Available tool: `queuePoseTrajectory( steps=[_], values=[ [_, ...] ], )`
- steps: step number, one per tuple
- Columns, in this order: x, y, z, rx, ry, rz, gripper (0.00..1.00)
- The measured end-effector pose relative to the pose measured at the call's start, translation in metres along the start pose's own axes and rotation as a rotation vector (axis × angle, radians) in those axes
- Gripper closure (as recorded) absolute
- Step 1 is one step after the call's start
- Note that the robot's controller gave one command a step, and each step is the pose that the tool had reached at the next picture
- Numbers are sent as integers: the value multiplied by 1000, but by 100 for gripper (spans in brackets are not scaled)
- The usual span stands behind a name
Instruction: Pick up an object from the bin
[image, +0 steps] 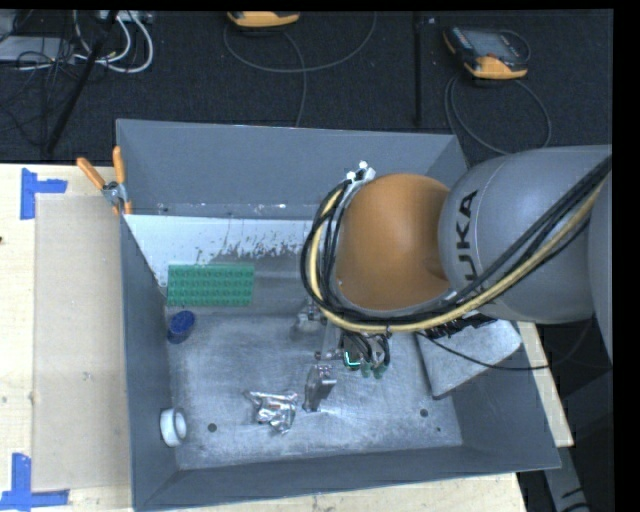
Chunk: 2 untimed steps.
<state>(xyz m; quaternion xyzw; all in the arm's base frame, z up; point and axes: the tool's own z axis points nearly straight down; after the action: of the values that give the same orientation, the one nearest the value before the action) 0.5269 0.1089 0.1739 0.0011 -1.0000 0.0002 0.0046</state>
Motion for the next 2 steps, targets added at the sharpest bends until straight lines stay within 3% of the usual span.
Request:
queuePoseTrajectory(
  steps=[1,2],
  values=[
    [21,-20,105,-2,-10,17,0],
    [16,29,103,-2,-11,135,0]
  ],
)
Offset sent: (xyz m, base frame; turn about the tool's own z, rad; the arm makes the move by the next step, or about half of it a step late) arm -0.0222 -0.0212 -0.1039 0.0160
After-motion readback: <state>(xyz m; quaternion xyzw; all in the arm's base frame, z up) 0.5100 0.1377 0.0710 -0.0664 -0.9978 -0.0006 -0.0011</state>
